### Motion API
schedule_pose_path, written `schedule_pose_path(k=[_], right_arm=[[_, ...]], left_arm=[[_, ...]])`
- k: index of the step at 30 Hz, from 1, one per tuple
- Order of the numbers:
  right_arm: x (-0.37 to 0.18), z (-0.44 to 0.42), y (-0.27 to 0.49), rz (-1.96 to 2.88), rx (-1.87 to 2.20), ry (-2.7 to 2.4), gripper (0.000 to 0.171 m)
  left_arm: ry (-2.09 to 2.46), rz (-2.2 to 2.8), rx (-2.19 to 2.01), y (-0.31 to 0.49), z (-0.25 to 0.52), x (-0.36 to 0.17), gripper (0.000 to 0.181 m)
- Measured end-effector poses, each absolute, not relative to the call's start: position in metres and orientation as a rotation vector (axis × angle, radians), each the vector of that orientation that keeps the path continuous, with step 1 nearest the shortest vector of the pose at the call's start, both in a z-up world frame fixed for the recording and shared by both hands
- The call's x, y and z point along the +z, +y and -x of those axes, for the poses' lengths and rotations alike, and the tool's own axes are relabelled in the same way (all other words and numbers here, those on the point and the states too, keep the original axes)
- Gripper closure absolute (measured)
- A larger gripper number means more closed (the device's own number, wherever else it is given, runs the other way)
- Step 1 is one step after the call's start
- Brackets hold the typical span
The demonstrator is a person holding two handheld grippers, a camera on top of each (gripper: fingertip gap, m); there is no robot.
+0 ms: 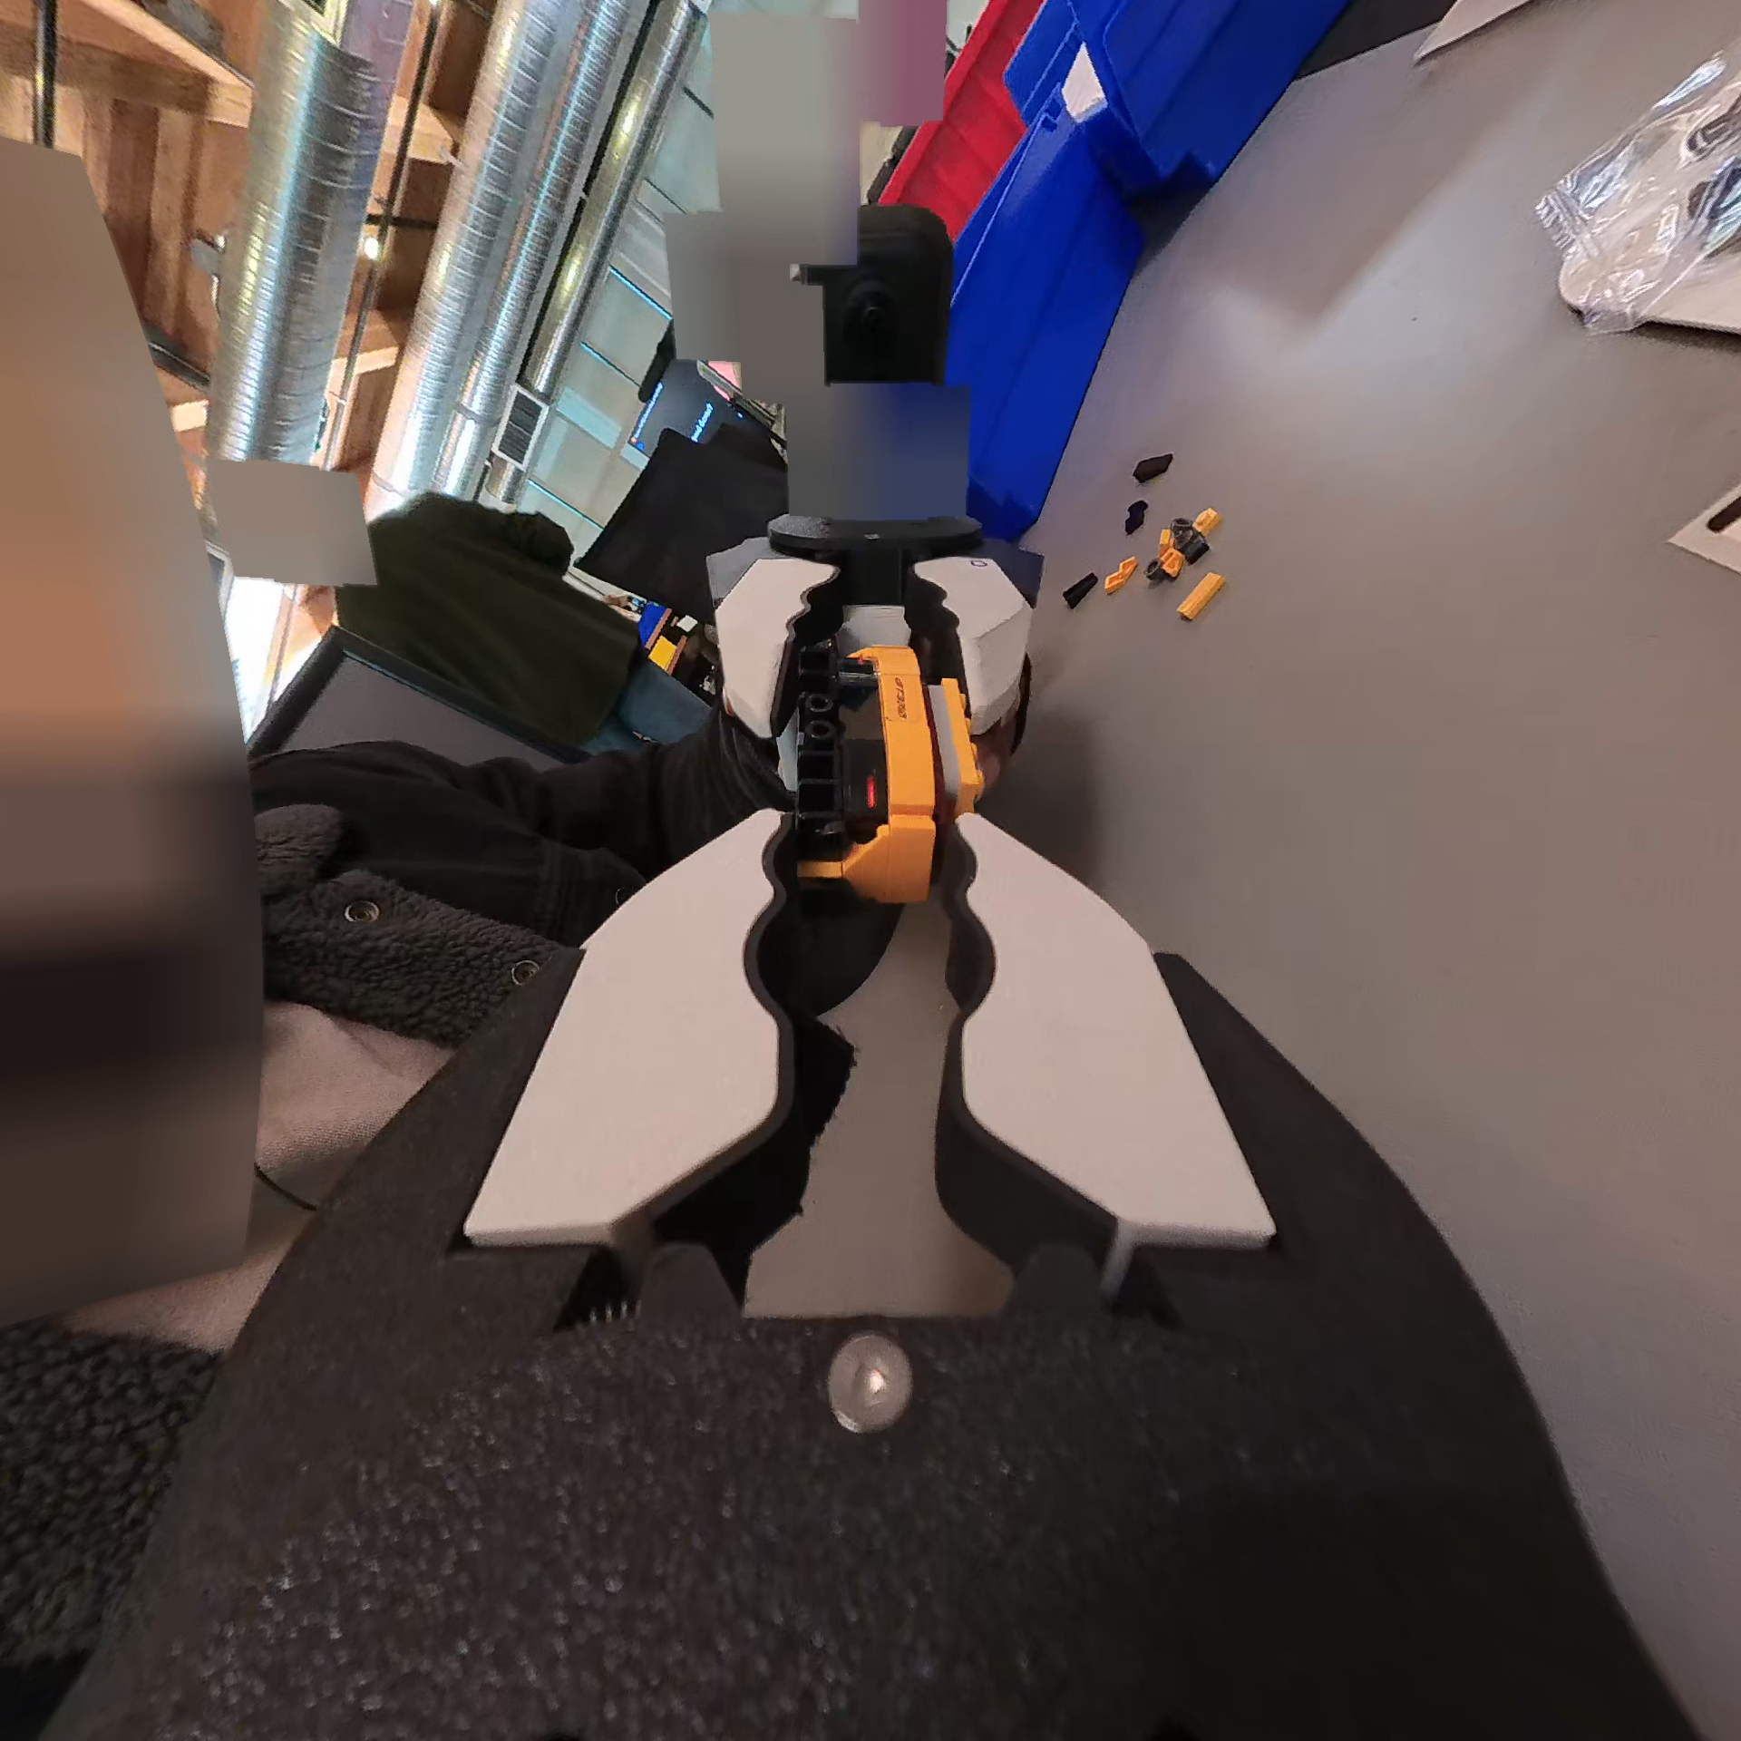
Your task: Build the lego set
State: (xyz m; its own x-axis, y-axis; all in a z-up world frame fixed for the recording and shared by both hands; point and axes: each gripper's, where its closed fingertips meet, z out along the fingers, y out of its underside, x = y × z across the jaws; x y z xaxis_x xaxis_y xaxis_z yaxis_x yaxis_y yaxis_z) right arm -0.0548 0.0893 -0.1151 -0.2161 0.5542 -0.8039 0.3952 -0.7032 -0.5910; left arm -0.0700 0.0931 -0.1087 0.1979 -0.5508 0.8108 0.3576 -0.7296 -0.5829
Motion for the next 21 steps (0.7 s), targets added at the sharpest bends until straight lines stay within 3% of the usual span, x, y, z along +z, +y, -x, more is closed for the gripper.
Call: schedule_pose_path(k=[10,17,21], right_arm=[[-0.114,0.055,0.091,1.804,1.951,-1.226,0.141],[-0.097,0.059,0.11,1.256,0.932,-1.455,0.13],[-0.119,0.07,0.099,1.141,0.596,-1.588,0.127]], left_arm=[[0.158,1.748,-1.638,0.094,0.072,-0.108,0.142],[0.115,1.8,-1.528,0.103,0.075,-0.117,0.142],[0.114,1.848,-1.496,0.102,0.071,-0.123,0.142]])
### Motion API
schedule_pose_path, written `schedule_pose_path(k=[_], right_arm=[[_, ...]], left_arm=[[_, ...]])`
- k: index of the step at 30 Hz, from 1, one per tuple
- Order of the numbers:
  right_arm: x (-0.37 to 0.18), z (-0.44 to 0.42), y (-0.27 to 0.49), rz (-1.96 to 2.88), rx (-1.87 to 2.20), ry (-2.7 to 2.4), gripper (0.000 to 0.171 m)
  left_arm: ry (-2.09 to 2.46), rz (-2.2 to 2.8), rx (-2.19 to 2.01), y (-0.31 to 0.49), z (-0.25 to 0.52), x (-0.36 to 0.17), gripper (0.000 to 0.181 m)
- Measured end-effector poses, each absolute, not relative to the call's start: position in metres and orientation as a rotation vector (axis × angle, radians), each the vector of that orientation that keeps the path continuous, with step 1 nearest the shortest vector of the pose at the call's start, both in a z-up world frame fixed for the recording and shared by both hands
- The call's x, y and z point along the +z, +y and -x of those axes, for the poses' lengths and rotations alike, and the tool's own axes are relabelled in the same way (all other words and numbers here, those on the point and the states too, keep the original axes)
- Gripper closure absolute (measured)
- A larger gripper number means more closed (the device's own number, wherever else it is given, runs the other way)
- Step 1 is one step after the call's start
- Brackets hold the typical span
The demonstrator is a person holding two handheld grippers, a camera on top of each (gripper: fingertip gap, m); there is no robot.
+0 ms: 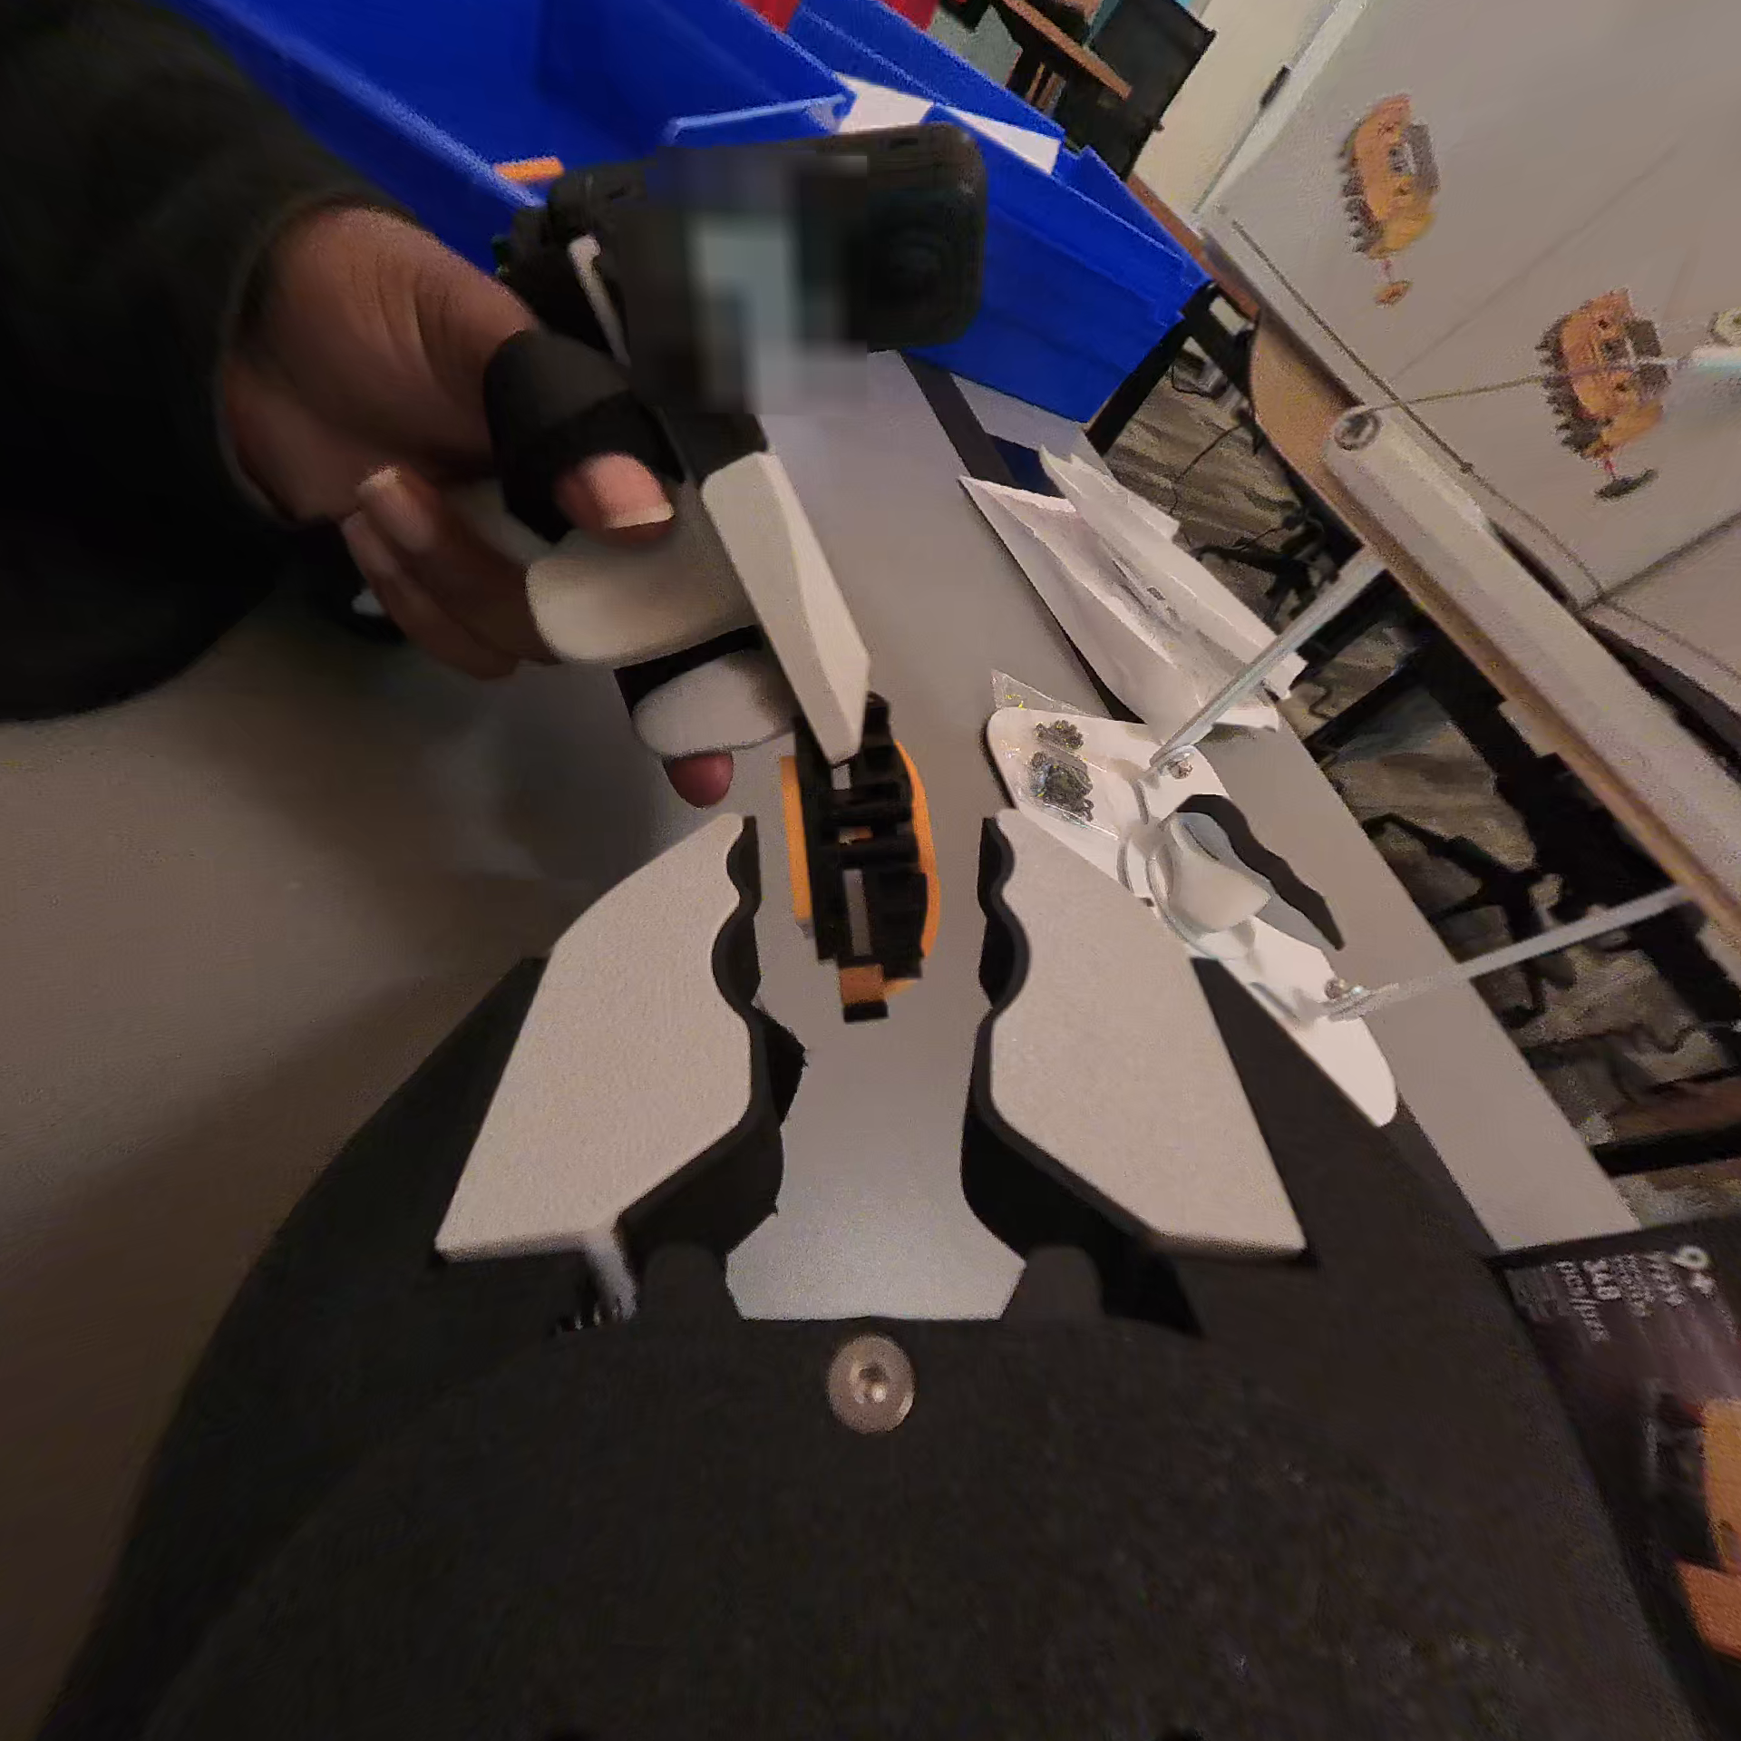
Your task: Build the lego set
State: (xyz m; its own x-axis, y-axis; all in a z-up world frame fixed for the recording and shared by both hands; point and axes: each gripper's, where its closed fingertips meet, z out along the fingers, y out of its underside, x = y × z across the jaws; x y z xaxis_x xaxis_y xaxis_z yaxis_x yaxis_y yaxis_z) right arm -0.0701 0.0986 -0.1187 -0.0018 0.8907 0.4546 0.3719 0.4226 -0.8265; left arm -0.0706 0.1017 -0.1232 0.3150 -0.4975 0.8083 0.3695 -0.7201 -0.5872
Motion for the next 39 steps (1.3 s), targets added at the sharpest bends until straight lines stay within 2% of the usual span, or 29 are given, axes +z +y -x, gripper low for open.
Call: schedule_pose_path(k=[3,5,39], right_arm=[[-0.119,0.071,0.095,1.088,0.544,-1.6,0.142],[-0.123,0.071,0.095,1.092,0.509,-1.625,0.144],[-0.128,0.068,0.092,1.011,0.37,-1.689,0.146]], left_arm=[[0.101,1.868,-1.499,0.101,0.069,-0.126,0.142],[0.099,1.878,-1.503,0.101,0.069,-0.128,0.142],[0.141,1.882,-1.531,0.097,0.065,-0.129,0.143]])
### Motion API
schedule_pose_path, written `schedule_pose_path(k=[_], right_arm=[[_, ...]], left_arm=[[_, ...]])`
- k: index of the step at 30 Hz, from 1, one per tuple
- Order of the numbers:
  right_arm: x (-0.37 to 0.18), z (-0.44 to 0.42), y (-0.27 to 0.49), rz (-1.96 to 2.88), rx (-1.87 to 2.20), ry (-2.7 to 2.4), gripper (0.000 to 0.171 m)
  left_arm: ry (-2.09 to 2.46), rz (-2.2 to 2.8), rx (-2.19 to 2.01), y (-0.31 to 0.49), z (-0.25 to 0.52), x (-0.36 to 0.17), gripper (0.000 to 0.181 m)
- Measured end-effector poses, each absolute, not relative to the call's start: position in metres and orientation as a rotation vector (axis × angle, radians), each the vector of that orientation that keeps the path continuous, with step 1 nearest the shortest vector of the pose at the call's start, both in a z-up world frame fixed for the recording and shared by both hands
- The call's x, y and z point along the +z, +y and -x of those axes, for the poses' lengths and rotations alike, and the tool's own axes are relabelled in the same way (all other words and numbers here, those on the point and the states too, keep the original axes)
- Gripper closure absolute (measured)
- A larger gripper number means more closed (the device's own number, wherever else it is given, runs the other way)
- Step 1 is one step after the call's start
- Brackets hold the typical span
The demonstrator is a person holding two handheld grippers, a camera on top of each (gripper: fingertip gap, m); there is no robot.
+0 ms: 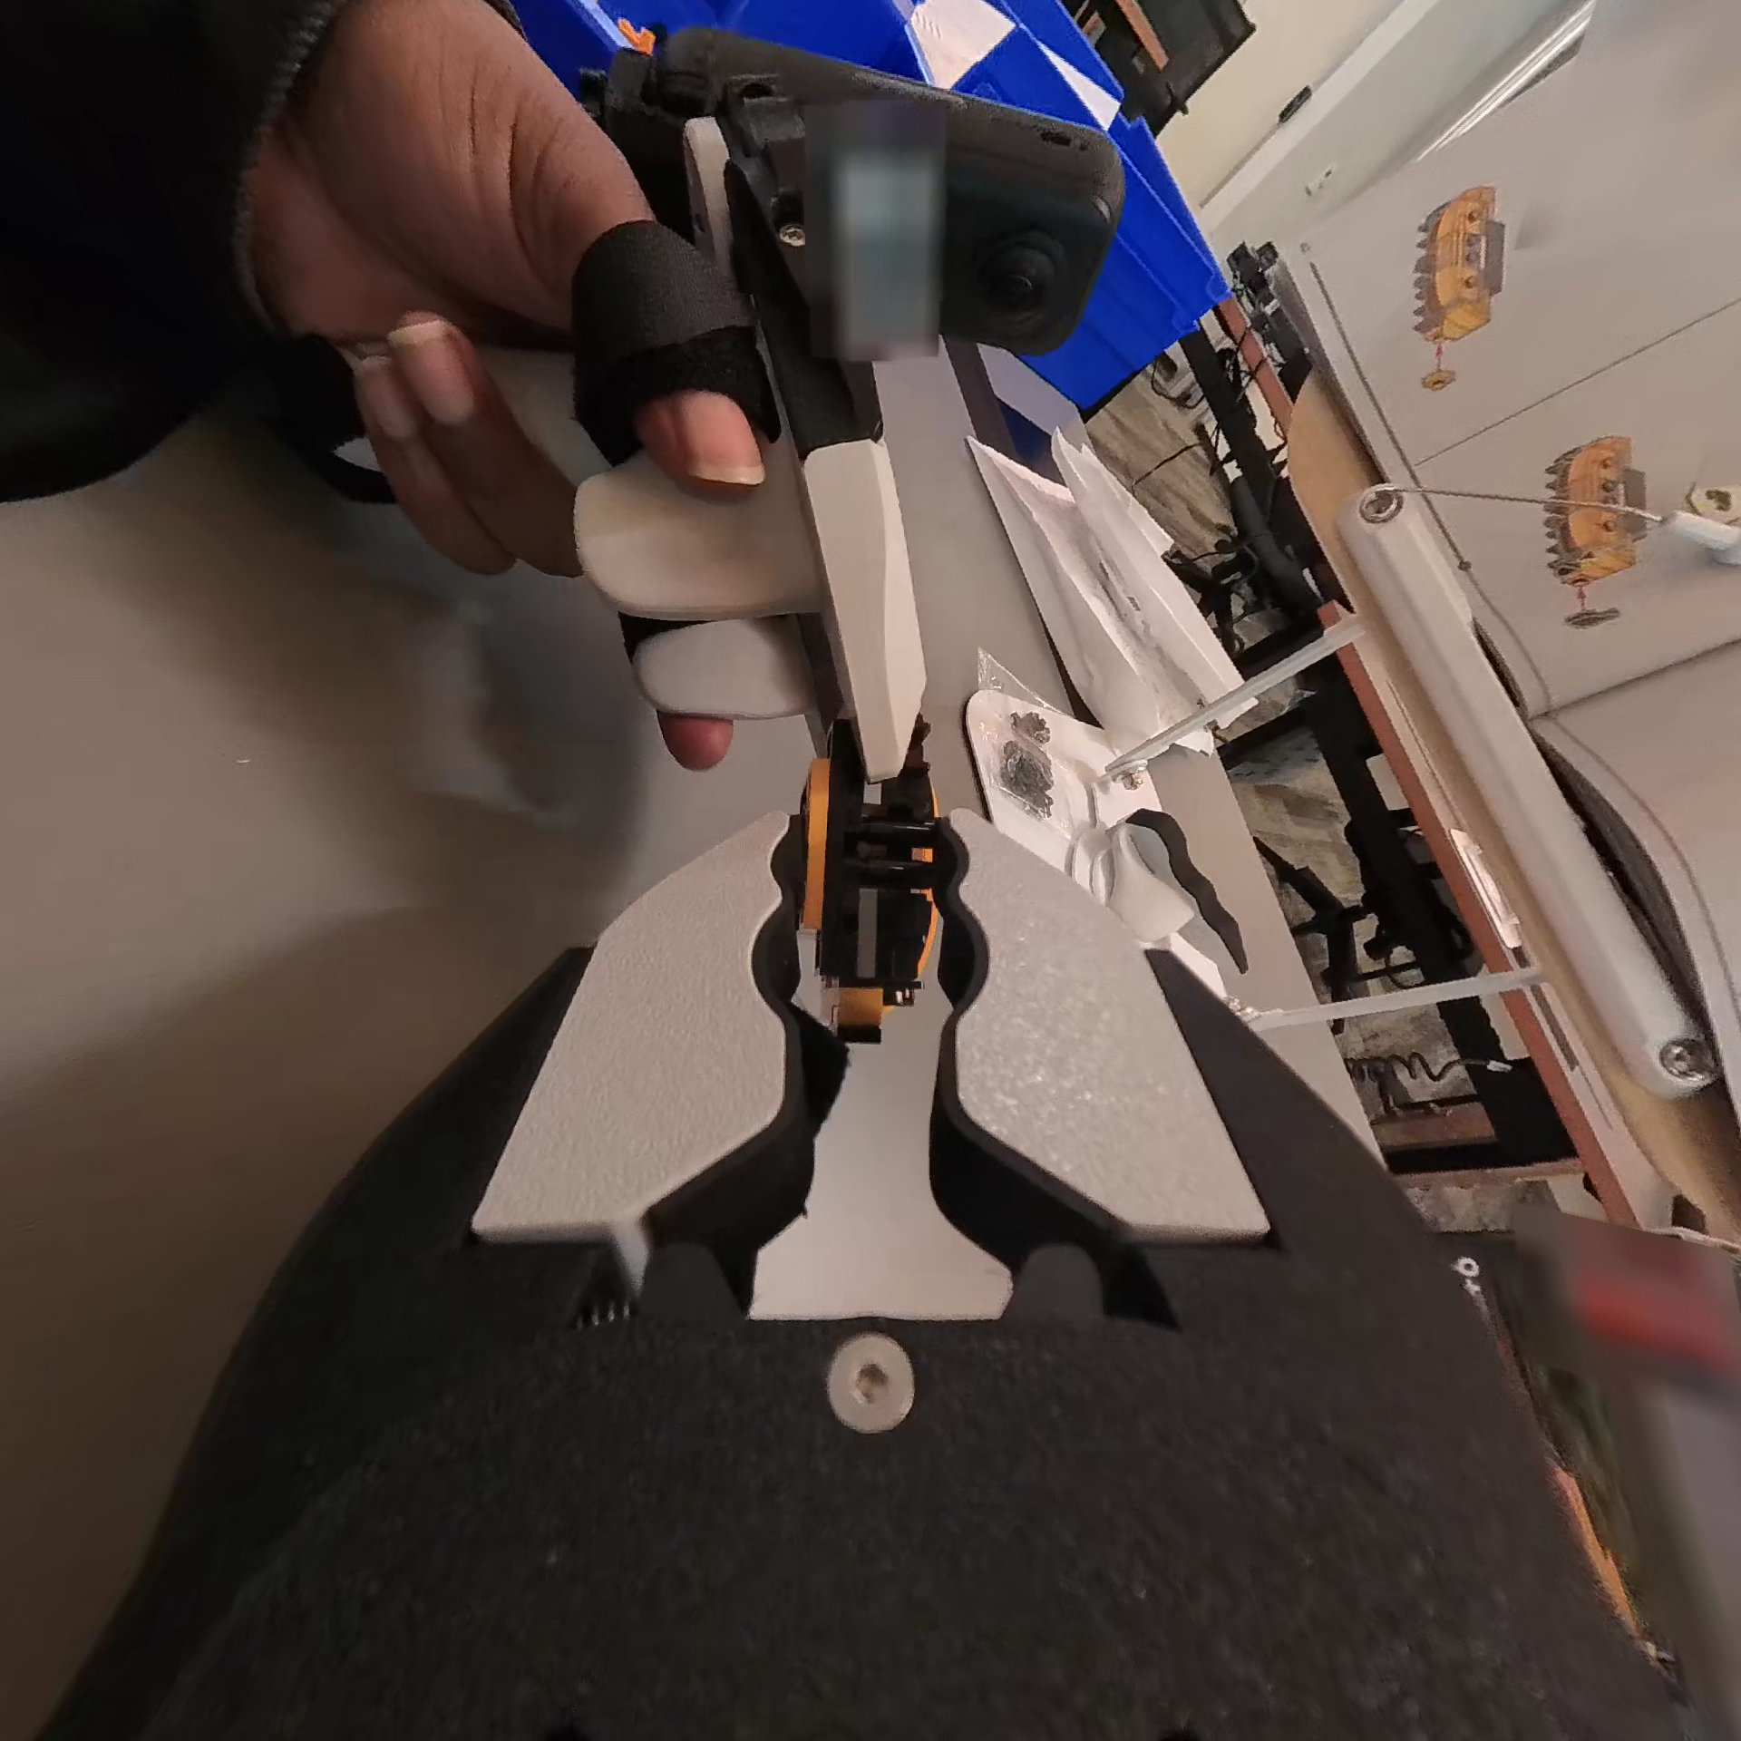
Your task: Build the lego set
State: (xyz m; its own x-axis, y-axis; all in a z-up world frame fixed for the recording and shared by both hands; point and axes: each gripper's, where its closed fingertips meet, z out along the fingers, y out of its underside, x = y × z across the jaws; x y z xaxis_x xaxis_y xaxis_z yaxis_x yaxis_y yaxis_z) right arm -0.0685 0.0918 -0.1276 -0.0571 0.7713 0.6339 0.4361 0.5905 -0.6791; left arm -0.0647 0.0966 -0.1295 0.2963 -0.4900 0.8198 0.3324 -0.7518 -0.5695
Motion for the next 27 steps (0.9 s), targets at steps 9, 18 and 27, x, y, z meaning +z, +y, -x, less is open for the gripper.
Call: schedule_pose_path(k=[9,18,27], right_arm=[[-0.127,0.07,0.093,0.991,0.343,-1.676,0.146],[-0.087,0.058,0.091,1.214,1.096,-1.452,0.127],[-0.088,0.051,0.062,1.157,1.295,-1.582,0.142]], left_arm=[[0.154,1.867,-1.529,0.097,0.066,-0.129,0.143],[0.519,1.47,-1.338,0.082,0.08,-0.08,0.143],[0.861,1.268,-0.988,0.057,0.064,-0.076,0.143]])
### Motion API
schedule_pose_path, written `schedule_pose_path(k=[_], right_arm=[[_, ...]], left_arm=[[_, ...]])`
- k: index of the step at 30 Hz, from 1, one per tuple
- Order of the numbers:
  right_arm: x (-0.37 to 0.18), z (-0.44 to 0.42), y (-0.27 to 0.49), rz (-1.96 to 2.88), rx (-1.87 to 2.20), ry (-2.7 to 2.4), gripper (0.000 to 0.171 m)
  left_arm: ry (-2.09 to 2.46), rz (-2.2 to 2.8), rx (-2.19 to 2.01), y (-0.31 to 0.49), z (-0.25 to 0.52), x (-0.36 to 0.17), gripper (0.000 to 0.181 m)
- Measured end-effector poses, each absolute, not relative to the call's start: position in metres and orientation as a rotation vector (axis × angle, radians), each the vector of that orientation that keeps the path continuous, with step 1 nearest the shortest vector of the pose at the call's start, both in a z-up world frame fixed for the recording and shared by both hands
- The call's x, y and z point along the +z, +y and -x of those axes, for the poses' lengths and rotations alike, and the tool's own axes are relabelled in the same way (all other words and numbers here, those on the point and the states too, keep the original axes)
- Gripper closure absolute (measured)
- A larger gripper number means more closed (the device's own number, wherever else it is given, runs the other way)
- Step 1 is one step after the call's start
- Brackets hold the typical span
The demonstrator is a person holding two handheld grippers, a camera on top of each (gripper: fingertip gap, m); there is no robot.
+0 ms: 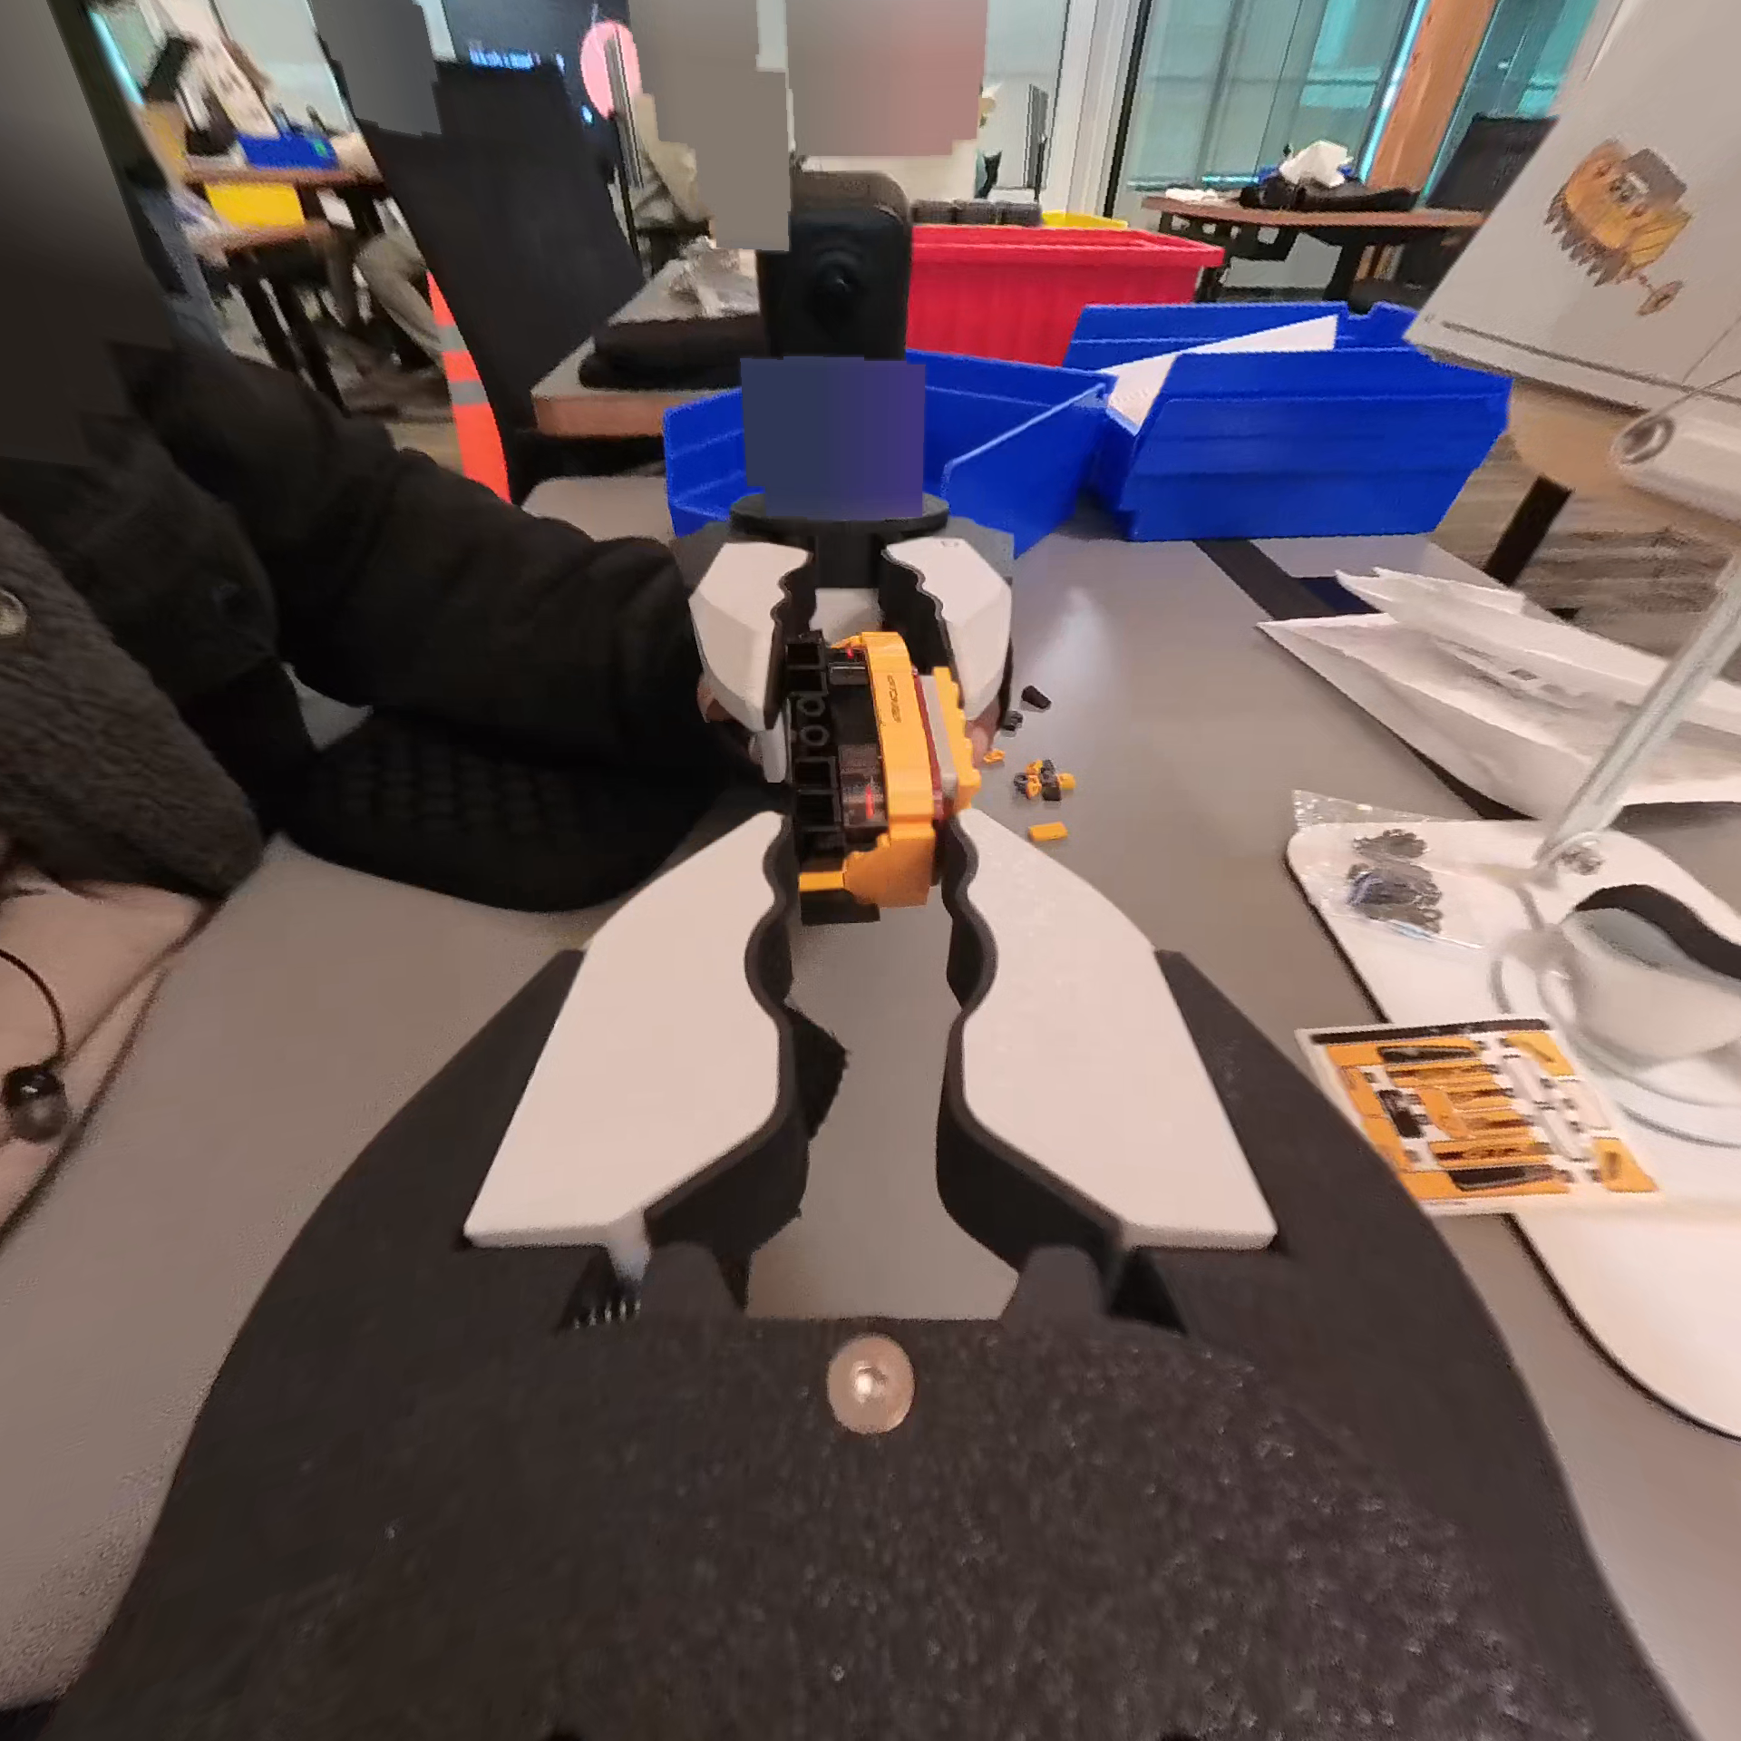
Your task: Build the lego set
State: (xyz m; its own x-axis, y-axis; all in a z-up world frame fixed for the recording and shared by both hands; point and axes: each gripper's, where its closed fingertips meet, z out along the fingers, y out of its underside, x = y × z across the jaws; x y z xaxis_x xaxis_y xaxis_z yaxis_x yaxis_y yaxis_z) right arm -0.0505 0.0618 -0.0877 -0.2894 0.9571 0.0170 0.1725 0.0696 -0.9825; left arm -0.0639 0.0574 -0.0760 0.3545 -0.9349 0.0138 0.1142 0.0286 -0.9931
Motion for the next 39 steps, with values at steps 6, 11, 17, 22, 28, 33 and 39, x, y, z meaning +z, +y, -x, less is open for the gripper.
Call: schedule_pose_path(k=[6,11,17,22,28,33,39], right_arm=[[-0.094,0.053,0.073,0.995,0.945,-1.588,0.142],[-0.096,0.053,0.085,0.796,0.542,-1.557,0.142],[-0.115,0.06,0.082,0.557,0.129,-1.625,0.142],[-0.122,0.061,0.087,0.619,0.156,-1.627,0.14],[-0.139,0.056,0.071,1.032,0.791,-1.752,0.132],[-0.166,0.052,0.065,1.167,0.8,-1.889,0.142],[-0.181,0.046,0.073,1.531,0.733,-1.92,0.142]], left_arm=[[0.874,1.357,-0.864,0.07,0.072,-0.094,0.142],[0.728,1.541,-1.197,0.076,0.075,-0.109,0.125],[0.553,1.6,-1.482,0.078,0.075,-0.105,0.141],[0.648,1.638,-1.302,0.079,0.077,-0.114,0.152],[0.962,1.594,-0.864,0.076,0.072,-0.135,0.152],[1.101,1.567,-0.807,0.064,0.061,-0.146,0.152],[1.034,1.811,-0.792,0.077,0.067,-0.168,0.15]])
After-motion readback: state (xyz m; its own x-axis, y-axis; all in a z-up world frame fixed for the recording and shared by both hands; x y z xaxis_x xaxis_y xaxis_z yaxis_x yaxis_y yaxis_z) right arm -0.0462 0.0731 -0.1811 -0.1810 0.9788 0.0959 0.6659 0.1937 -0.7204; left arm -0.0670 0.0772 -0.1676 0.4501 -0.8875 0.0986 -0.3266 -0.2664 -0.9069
